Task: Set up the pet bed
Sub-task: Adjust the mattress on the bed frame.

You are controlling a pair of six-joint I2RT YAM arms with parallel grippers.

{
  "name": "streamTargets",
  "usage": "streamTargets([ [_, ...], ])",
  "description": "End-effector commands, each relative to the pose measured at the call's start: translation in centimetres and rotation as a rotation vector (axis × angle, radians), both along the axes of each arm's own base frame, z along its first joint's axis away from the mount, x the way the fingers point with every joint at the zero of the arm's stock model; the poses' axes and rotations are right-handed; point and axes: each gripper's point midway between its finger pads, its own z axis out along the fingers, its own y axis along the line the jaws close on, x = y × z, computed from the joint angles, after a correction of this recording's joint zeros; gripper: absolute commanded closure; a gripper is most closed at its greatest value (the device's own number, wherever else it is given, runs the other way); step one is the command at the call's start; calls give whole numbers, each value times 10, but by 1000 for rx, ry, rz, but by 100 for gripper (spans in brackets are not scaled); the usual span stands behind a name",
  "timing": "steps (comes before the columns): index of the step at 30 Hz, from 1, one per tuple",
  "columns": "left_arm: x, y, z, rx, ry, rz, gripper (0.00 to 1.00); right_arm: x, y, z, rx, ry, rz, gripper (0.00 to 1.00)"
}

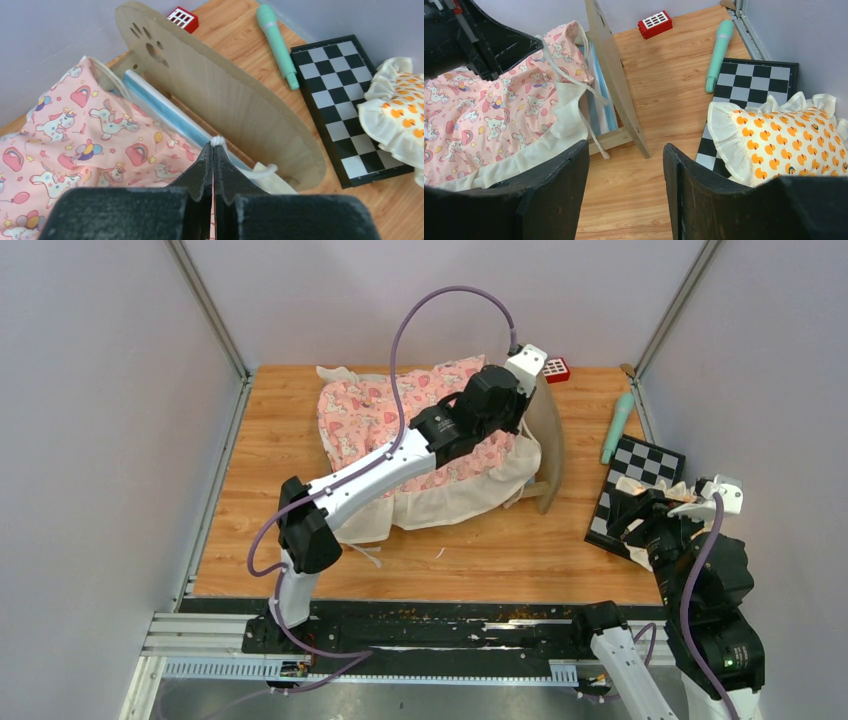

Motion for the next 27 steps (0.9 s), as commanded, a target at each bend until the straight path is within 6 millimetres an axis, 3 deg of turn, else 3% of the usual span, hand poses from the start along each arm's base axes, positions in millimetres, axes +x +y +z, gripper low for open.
streamTargets([
  [1,16,0,35,-59,-49,-20,100,3,1,2,14,-11,-2,44],
  [12,36,-4,98,-251,-126,-57,100,3,2,-4,5,-3,9,44],
  [19,38,-14,131,-423,-140,-83,100,4,6,-7,-3,3,31,46],
  [24,37,-17,140,-459,-137,-101,100,7,32,-20,-50,24,197,46],
  [27,34,-13,140,-450,-135,-101,100,17,59,-34,-38,54,340,46],
])
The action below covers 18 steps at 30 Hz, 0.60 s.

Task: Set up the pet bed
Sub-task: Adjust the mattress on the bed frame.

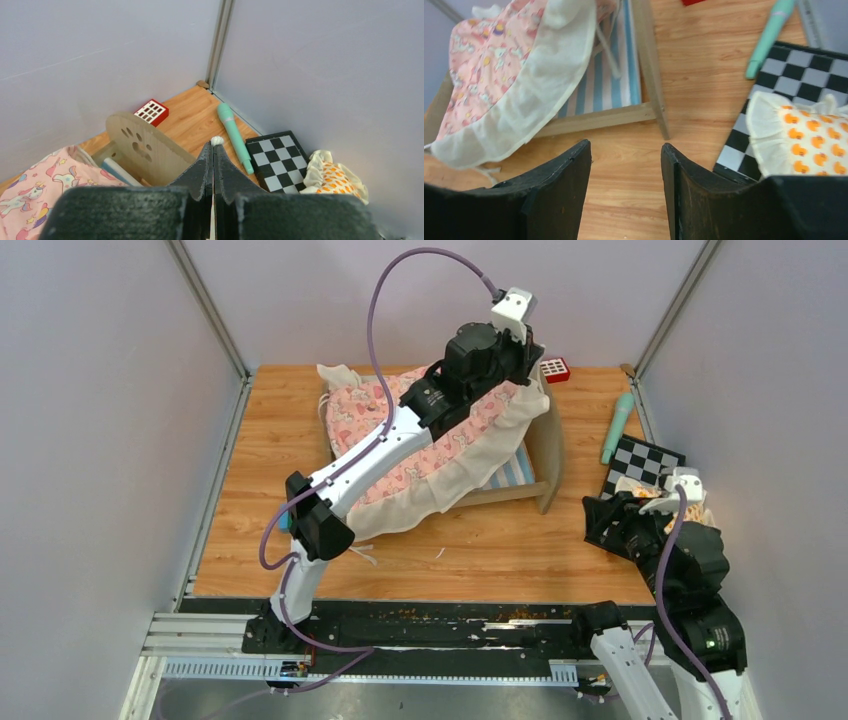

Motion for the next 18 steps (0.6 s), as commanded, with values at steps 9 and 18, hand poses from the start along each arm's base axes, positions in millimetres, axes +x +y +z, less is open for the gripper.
streamTargets([
  [9,-17,12,47,-80,-64,-47,100,61,54,-1,-5,-115,261,52],
  [18,-28,31,53,-43,-73,-51,100,117,61,10,-30,-215,253,58],
])
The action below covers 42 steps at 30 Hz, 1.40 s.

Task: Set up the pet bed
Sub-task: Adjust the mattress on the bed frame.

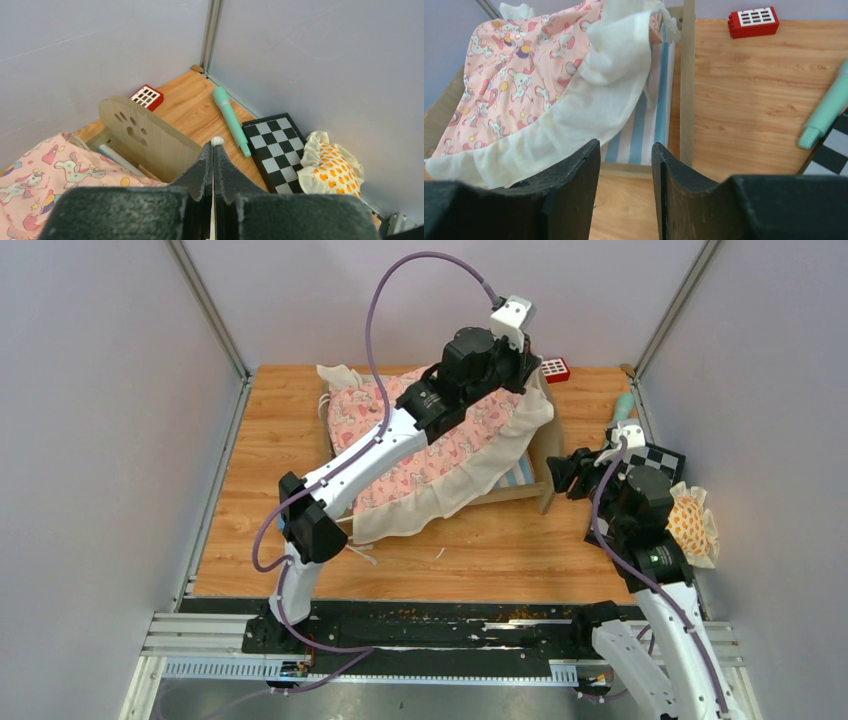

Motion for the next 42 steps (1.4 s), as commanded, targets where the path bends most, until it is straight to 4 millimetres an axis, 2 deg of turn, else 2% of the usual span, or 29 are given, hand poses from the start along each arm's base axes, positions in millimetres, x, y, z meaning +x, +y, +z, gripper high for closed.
streamTargets([
  [1,-24,29,68,-73,-100,-24,100,28,11,43,15,-182,39,58],
  [7,-27,44,81,-68,-120,-17,100,55,16,36,-25,-172,52,58],
  [11,-27,54,88,-65,-131,-7,100,64,26,27,-46,-160,102,59],
  [18,-30,59,92,-58,-137,-14,100,78,50,21,-55,-189,155,57],
  [29,-34,67,96,-41,-152,-14,100,113,53,12,-99,-238,77,58],
  [34,-32,72,99,-40,-161,-2,100,102,63,-9,-137,-186,138,59],
  [38,-32,74,101,-45,-163,-3,100,88,61,-21,-115,-208,118,58],
  [42,-33,75,102,-44,-164,-5,100,92,56,-39,-124,-183,87,57],
])
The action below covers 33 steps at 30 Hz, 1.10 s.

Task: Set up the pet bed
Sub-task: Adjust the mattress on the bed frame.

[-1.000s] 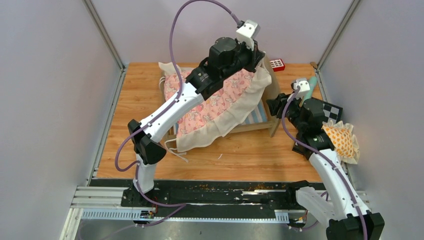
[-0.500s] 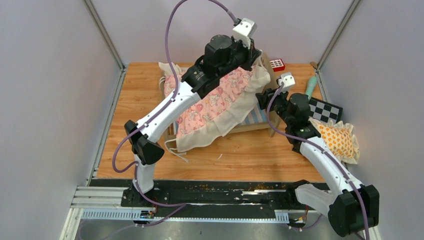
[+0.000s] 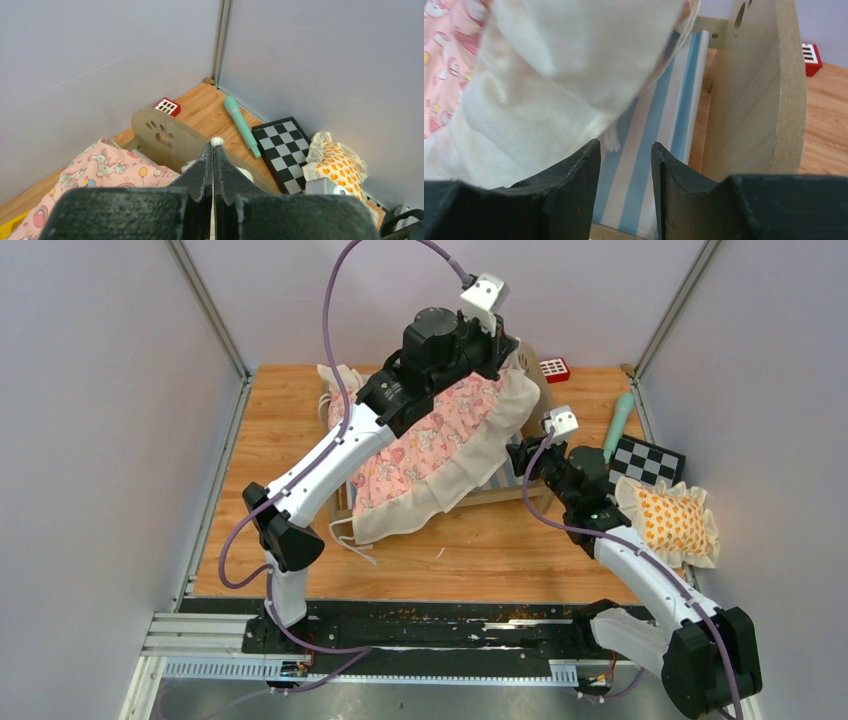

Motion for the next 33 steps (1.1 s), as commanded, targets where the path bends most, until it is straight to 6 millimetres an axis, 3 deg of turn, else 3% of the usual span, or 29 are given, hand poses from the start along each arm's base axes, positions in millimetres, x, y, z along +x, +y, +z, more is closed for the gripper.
streamTargets([
  [1,-17,22,51,-66,-94,-8,100,9,-5,8,15,-58,-49,57],
  [8,-19,23,52,-65,-94,-11,100,25,2,8,19,-90,-37,53],
  [16,-19,25,50,-53,-94,-13,100,11,18,30,88,-161,67,49],
  [20,-20,25,50,-55,-93,-14,100,17,18,38,89,-186,58,45],
  [27,-23,24,50,-61,-83,-28,100,38,25,45,100,-227,54,47],
  [33,-23,24,49,-60,-80,-29,100,41,42,53,139,-268,138,50],
])
